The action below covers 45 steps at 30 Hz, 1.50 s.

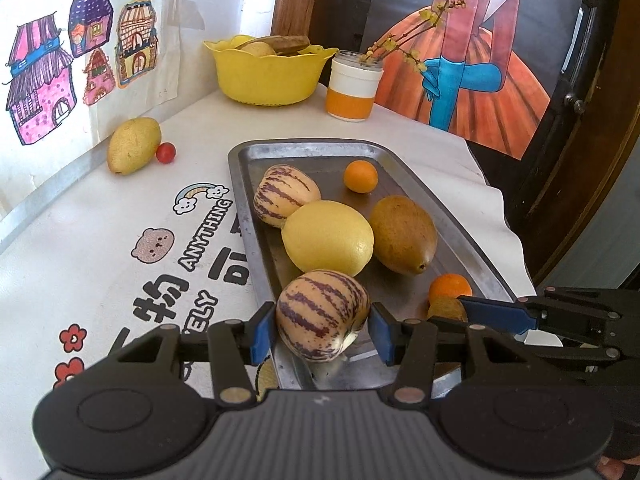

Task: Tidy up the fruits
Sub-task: 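Carry the pepino onto the tray with the left tool while the right tool releases the kiwi there, then move the left tool to the yellow-green pear while the right tool moves to the red cherry tomato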

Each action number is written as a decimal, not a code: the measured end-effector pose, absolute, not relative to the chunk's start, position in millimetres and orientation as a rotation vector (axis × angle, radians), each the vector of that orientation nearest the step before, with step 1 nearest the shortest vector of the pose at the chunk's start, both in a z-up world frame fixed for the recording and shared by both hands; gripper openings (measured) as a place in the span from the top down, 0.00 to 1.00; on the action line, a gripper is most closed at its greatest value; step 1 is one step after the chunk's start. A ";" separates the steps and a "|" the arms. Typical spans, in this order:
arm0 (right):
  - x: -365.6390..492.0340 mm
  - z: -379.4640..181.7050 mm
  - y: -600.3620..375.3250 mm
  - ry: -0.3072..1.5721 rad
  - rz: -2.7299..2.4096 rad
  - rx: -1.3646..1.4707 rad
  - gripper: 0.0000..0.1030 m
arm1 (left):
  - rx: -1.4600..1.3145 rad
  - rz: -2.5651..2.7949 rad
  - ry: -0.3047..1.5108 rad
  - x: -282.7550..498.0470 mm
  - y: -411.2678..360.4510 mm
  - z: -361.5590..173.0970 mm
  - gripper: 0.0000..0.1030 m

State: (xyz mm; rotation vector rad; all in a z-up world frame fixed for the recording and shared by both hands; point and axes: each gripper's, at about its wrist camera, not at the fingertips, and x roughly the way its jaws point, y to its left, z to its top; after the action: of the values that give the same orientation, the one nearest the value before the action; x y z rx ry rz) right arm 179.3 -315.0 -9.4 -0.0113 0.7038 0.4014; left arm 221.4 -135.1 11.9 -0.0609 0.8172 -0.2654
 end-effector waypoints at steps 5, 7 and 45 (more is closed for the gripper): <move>177.2 -9.4 -313.9 0.707 0.391 -0.021 0.72 | -0.080 -0.275 0.820 222.0 -133.5 12.5 0.45; 175.8 -8.8 -314.0 0.704 0.383 -0.020 0.64 | -0.085 -0.278 0.818 220.9 -132.9 13.7 0.42; 320.4 125.8 -184.4 0.611 0.832 -0.614 0.01 | 0.006 -0.091 0.502 263.4 -6.8 60.9 0.01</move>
State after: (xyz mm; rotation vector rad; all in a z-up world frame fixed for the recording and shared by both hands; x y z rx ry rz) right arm 320.4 -184.4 125.8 -0.6144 0.6109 0.8317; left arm 263.4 -6.8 60.9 0.0061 0.5024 -0.0913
